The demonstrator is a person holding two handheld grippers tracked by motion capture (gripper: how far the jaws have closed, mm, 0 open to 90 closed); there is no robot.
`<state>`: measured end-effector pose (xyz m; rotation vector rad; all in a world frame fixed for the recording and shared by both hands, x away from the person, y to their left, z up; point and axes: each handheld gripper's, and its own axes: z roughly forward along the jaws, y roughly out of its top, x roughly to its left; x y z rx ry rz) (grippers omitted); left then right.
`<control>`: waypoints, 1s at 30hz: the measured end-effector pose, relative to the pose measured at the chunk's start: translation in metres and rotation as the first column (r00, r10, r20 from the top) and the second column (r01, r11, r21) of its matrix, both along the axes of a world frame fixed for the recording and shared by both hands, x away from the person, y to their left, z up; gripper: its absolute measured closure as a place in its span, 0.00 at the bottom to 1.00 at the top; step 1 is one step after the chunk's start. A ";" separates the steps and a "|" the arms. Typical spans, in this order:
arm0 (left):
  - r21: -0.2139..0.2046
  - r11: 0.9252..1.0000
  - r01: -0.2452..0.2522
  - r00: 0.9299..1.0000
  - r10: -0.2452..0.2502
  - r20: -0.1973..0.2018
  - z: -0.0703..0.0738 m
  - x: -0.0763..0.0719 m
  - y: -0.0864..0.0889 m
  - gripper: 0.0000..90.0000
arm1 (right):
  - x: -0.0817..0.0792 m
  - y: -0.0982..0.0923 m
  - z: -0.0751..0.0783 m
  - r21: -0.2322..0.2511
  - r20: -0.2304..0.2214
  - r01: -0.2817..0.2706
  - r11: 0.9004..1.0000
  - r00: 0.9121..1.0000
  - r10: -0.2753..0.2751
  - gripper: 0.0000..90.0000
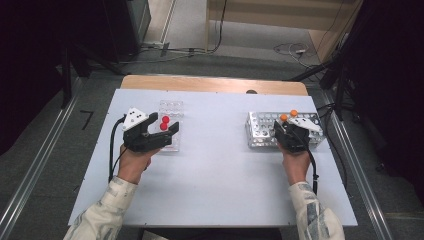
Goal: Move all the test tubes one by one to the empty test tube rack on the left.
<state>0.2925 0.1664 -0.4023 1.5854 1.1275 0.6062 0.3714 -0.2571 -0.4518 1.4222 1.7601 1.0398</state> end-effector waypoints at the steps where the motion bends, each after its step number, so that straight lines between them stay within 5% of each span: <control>1: 0.000 1.000 0.000 1.000 0.000 0.000 0.000 0.000 0.000 0.21 | 0.000 0.000 0.000 -0.001 -0.001 0.003 1.000 1.000 -0.003 0.75; 30: -0.002 1.000 0.006 1.000 -0.006 0.014 0.002 -0.002 -0.003 0.21 | -0.022 -0.001 0.043 -0.014 0.151 -0.008 1.000 0.989 0.010 0.80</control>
